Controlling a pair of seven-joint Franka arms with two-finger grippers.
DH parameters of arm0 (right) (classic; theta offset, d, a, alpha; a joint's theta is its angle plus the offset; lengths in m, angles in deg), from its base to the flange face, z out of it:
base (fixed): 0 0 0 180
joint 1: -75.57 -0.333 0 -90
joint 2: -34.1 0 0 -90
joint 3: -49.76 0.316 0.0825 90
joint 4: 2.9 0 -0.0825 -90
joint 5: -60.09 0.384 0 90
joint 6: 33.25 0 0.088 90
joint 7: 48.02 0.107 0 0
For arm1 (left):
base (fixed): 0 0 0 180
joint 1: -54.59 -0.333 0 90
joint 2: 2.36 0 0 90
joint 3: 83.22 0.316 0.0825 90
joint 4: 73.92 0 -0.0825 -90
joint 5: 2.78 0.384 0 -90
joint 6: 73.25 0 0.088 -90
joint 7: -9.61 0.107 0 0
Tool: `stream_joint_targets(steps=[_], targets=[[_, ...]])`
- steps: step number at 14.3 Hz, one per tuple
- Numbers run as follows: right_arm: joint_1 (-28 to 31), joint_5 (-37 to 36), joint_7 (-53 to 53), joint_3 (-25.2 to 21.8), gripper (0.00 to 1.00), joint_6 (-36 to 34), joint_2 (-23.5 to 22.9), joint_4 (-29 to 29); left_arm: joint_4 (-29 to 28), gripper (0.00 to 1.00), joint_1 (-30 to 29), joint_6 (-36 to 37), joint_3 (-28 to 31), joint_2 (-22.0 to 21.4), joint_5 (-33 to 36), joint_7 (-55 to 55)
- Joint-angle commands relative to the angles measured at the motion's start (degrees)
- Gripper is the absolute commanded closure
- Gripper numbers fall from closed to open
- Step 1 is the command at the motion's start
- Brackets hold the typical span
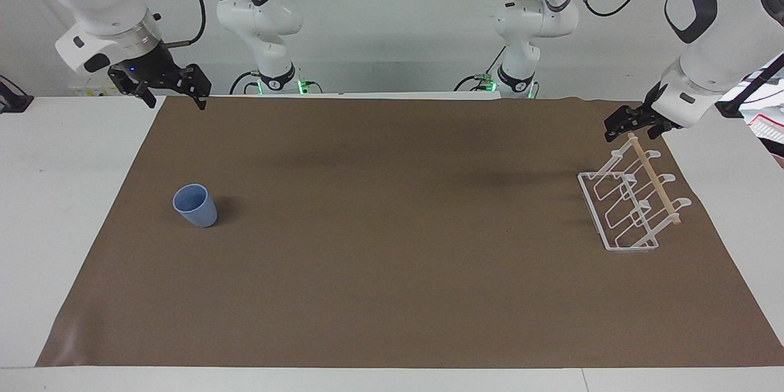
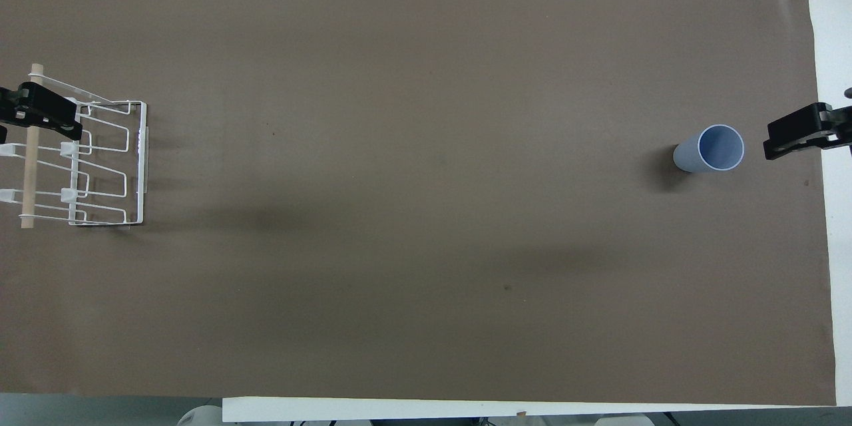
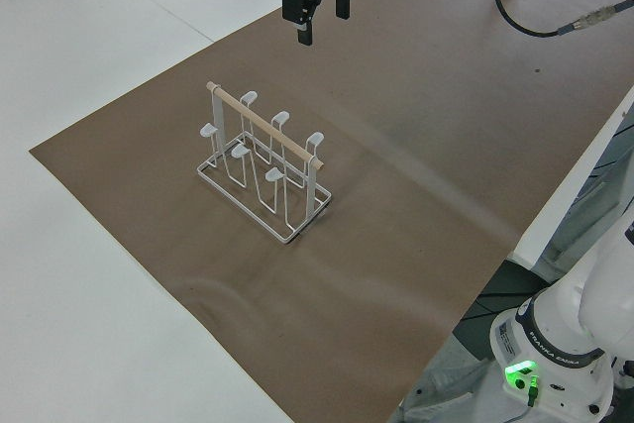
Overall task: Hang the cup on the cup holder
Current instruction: 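Move the right gripper toward the light blue cup, then grasp the light blue cup rim with the right gripper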
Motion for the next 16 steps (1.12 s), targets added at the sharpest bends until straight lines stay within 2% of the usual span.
stream_joint_targets(steps=[1, 2, 6, 11, 16], targets=[[1.3, 1.3, -5.1, 0.1, 0.0, 8.3, 1.7, -6.7, -1.5, 0.0, 0.0, 0.3, 0.0, -1.4, 1.0, 0.1], [3.1, 1.3, -7.0, 0.1, 0.0, 9.6, 1.0, -8.2, -1.5, 0.0, -0.1, 0.3, 0.0, -1.4, 1.0, 0.1], [10.4, 1.3, -18.6, 0.1, 0.0, 26.5, -3.9, -16.9, -1.5, 0.0, -0.1, 0.3, 0.0, -1.4, 1.0, 0.1], [10.8, 1.6, -18.3, 0.1, 0.0, 31.2, -10.5, -17.6, -1.5, 0.0, -0.1, 0.3, 0.0, -1.4, 1.0, 0.2], [11.5, 4.1, -17.3, 0.1, 0.01, 37.4, -11.8, -23.8, -1.5, 0.0, -0.1, 0.3, 0.0, -1.4, 1.0, 0.1]])
